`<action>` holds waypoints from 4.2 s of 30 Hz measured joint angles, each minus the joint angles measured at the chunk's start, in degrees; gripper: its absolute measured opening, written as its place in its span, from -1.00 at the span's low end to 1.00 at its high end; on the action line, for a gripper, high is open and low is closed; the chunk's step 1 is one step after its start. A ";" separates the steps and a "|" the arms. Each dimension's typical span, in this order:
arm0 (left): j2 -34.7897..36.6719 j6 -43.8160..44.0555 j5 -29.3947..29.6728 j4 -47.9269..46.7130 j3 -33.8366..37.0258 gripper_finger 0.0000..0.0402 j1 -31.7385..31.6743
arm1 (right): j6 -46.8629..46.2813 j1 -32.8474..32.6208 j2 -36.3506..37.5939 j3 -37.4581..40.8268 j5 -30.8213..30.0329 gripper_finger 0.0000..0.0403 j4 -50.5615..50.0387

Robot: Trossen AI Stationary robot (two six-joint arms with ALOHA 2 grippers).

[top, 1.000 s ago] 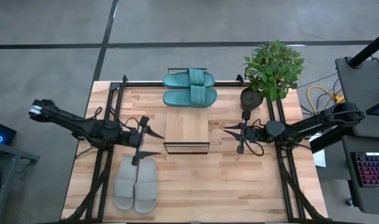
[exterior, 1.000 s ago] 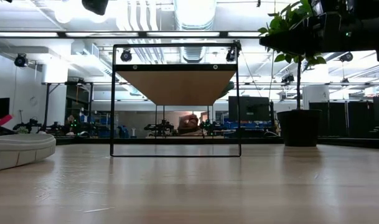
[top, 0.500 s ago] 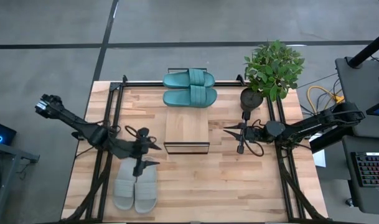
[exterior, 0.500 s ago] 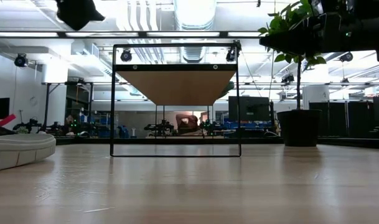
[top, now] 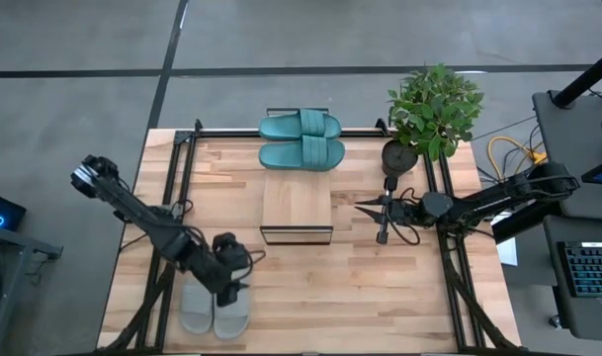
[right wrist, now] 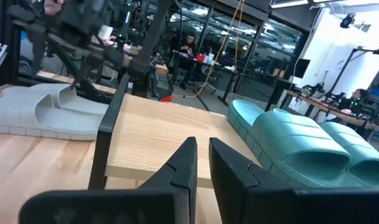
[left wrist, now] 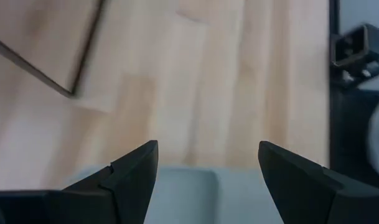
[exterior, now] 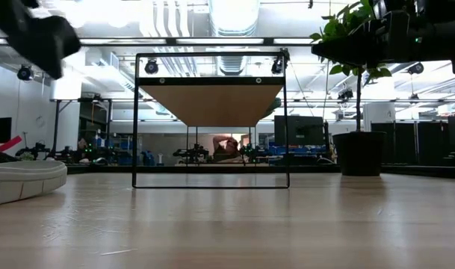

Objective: Pick and place slides into the shelf
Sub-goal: Put the right gray slide on the shelf

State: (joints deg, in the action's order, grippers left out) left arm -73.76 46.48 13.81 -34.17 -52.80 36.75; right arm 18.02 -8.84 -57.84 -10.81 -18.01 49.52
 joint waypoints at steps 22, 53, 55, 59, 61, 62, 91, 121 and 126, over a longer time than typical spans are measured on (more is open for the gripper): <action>-7.44 14.50 -14.38 -10.69 -0.14 0.31 3.06 | 0.00 0.00 0.00 0.00 0.01 -0.83 -0.01; -6.78 7.05 -32.61 9.39 7.83 0.31 -2.97 | 0.02 0.00 -0.02 -0.02 0.01 -0.83 -0.78; -6.78 7.14 -32.97 10.05 8.73 0.31 -3.60 | 0.04 0.00 -0.02 -0.02 0.01 -0.83 -1.11; -6.78 6.66 -33.69 10.21 9.32 0.31 -4.59 | 0.03 0.00 -0.02 -0.02 0.01 -0.83 -1.11; -6.78 5.56 -34.30 10.78 9.42 0.29 -4.56 | 0.06 0.00 -0.02 -0.02 0.01 -0.83 -1.14; -6.78 5.44 -34.57 11.72 9.62 0.27 -4.55 | 0.02 0.00 -0.02 -0.02 0.01 -0.83 -1.14; 1.17 2.64 -37.14 13.34 9.18 -0.99 -4.96 | 0.00 0.00 0.00 -0.02 0.03 -0.83 -1.20; 22.78 -68.16 17.32 26.65 8.71 -1.00 -4.95 | 18.45 -5.14 -10.97 -17.34 23.88 -0.83 -0.88; 22.92 -70.06 18.26 26.55 8.74 -1.00 -6.22 | 23.63 -5.15 -16.21 -25.78 15.90 -0.83 -2.48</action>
State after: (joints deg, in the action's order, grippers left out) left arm -50.83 -23.57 32.07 -7.62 -44.07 30.53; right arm 41.65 -13.99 -74.06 -36.59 -2.11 47.04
